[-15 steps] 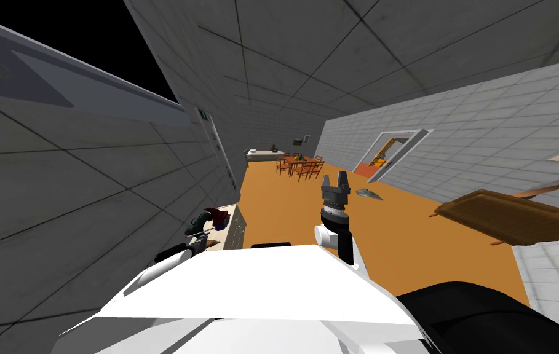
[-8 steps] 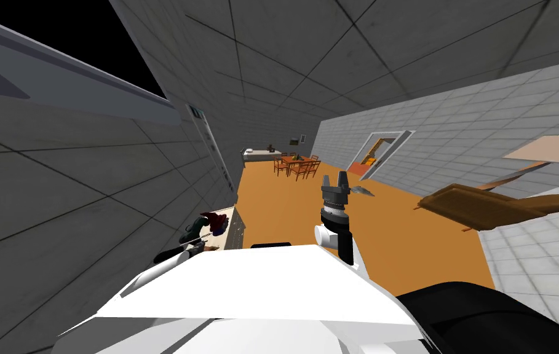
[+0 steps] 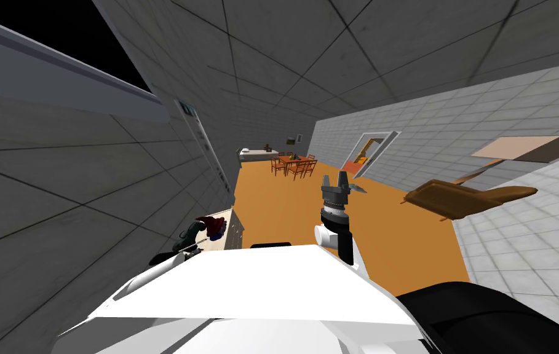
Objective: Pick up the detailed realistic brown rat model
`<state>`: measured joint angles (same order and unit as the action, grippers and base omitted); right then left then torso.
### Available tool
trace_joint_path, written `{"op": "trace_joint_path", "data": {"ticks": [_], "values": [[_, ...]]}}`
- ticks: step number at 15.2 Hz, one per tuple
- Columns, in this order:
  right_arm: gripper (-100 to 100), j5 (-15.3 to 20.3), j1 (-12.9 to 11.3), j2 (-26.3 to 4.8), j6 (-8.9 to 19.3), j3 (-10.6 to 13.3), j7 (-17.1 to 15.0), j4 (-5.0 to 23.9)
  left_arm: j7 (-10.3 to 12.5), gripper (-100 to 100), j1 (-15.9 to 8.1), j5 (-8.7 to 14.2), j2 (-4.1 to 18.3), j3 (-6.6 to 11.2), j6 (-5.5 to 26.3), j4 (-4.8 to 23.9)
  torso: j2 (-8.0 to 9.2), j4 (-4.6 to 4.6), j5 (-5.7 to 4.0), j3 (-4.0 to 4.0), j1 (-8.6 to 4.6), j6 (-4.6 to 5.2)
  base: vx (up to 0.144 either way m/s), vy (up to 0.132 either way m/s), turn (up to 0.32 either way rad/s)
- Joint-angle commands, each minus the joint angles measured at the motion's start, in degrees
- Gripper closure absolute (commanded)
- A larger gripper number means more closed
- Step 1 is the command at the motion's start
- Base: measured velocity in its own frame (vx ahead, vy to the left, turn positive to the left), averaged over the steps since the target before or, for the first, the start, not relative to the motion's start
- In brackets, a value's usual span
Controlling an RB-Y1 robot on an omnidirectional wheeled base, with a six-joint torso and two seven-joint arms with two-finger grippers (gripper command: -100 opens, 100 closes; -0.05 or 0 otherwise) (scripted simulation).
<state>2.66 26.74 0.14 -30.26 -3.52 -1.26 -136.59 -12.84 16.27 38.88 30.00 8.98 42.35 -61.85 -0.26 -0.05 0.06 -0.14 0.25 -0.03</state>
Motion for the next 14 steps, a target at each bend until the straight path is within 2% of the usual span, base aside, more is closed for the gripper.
{"op": "trace_joint_path", "data": {"ticks": [1, 4, 5, 6, 10, 11, 13, 14], "values": [[0, 0.0, 0.0, 0.0, 0.0, 0.0, 0.0, 0.0, 0.3, -100, -0.8, -1.1, -1.1, -0.38, -1.6, 1.7, 0.0, 0.0, 0.0, 0.0, 0.0, 0.0, -0.007, 0.001, -0.021], [0, 0.0, 0.0, 0.0, 0.0, 0.0, 0.0, 0.0, 0.6, -100, -1.8, -2.4, -2.6, -0.85, -3.5, 3.8, 0.01, 0.0, 0.0, 0.01, -0.03, 0.01, -0.008, 0.0, -0.027], [0, 0.0, 0.0, 0.0, 0.0, 0.0, 0.0, 0.0, 0.4, -100, -1.3, -1.9, -2.1, -0.68, -2.7, 2.9, 0.0, 0.0, 0.0, 0.0, -0.03, 0.0, 0.0, 0.0, 0.0], [0, 0.0, 0.0, 0.0, 0.0, 0.0, 0.0, 0.0, 0.5, 100, -1.5, -2.0, -2.2, -0.72, -3.0, 3.2, -0.01, 0.0, -0.01, -0.01, -0.03, 0.0, 0.0, 0.0, 0.0], [0, 0.0, 0.0, 0.0, 0.0, 0.0, 0.0, 0.0, 0.5, 100, -1.6, -2.0, -2.1, -0.65, -3.1, 3.0, -0.02, -0.12, 0.23, -0.07, 0.21, -0.09, 0.001, -0.001, -0.004], [0, 0.0, 0.0, 0.0, 0.0, 0.0, 0.0, 0.0, 0.2, 100, -0.6, -0.8, -0.9, -0.28, -1.2, 1.3, -0.03, -0.12, 0.24, -0.07, 0.25, -0.09, 0.005, 0.014, 0.034], [0, 0.0, 0.0, 0.0, 0.0, 0.0, 0.0, 0.0, 0.0, 100, 0.0, 0.0, 0.0, 0.0, 0.0, 0.0, -0.05, -0.13, 0.2, -0.09, 0.33, -0.13, 0.01, -0.002, 0.036], [0, 0.0, 0.0, 0.0, 0.0, 0.0, 0.0, 0.0, 0.0, 100, -0.8, -0.4, -0.6, -0.26, -1.2, 1.5, -0.06, -0.14, 0.21, -0.1, 0.32, -0.13, 0.005, 0.0, 0.019]]}}
